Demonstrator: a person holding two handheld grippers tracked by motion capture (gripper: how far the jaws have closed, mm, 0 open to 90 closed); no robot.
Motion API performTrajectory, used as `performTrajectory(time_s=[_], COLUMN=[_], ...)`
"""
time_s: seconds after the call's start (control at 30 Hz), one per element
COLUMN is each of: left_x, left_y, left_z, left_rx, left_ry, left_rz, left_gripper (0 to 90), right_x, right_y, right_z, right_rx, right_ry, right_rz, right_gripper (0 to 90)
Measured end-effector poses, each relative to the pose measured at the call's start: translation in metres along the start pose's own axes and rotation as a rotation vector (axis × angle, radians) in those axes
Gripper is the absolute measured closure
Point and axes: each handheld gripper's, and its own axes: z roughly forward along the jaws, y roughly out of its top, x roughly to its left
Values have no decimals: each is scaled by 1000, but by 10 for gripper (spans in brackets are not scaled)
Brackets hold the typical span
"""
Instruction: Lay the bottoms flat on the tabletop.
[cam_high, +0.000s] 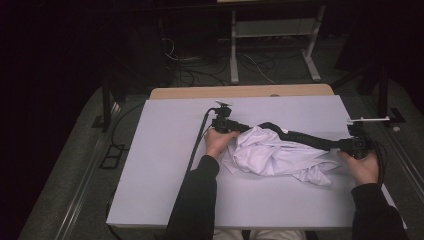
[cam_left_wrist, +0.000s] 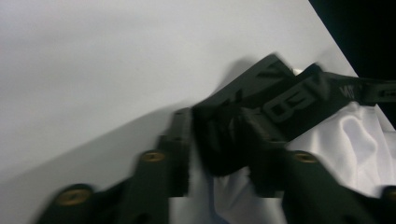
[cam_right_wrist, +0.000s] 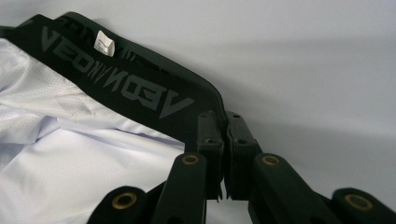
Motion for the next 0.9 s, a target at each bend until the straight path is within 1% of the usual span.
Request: performTrajectory(time_s=[0.03, 0.07, 0.1, 0.13, 0.17, 0.2, 0.23, 0.3, 0.33, 0.37, 0.4, 0.43, 0.47, 0.5, 0.57, 0.6, 0.67, 0.73, 0.83, 0.87, 0.9], left_x=[0, -1, 0, 0, -1, -1, -1, -1, -1, -1, 0, 0, 0, 0, 2, 4, 7, 12, 17, 19, 20], left_y=[0, -1, 0, 0, 1, 2, 2, 4, 6, 7, 8, 9, 11, 12, 13, 14, 14, 14, 14, 14, 15], left_z=[0, 0, -1, -2, -4, -9, -12, -24, -33, -38, -48, -54, -65, -73, -87, -97, -110, -125, -144, -153, -159], left_rx=[3, 1, 1, -1, -1, -7, -11, -19, -21, -24, -34, -40, -51, -67, -93, -111, -130, -151, -175, -189, -196], left_ry=[10, 15, 8, 9, 22, 34, 40, 68, 100, 115, 131, 141, 159, 174, 199, 215, 239, 268, 298, 305, 312], left_rz=[4, 11, 12, 13, 25, 36, 39, 59, 82, 94, 104, 111, 122, 126, 131, 130, 124, 115, 109, 102, 99], left_gripper=[769, 824, 850, 857, 862, 864, 865, 865, 865, 866, 866, 866, 866, 865, 866, 866, 866, 866, 866, 866, 866], right_x=[0, 0, -1, -1, -1, 0, 1, 4, 5, 8, 9, 13, 15, 21, 33, 37, 52, 63, 80, 84, 89], right_y=[0, 0, 0, 0, 1, 2, 3, 8, 10, 15, 19, 25, 29, 36, 49, 55, 72, 85, 106, 110, 116], right_z=[0, 0, 0, 0, 0, 1, 1, 3, 3, 4, 5, 7, 8, 10, 13, 14, 18, 20, 27, 30, 33], right_rx=[-1, -2, -4, -4, -6, -7, -9, -16, -18, -23, -29, -35, -37, -39, -39, -39, -43, -51, -59, -58, -54], right_ry=[2, 4, 10, 13, 16, 17, 22, 30, 35, 46, 59, 80, 94, 112, 124, 128, 145, 154, 200, 215, 239], right_rz=[1, 2, 5, 6, 3, -3, -9, -26, -30, -42, -45, -50, -57, -76, -107, -119, -150, -173, -183, -184, -183], right_gripper=[859, 858, 859, 859, 859, 859, 858, 858, 859, 859, 859, 858, 859, 858, 858, 859, 859, 859, 858, 858, 858])
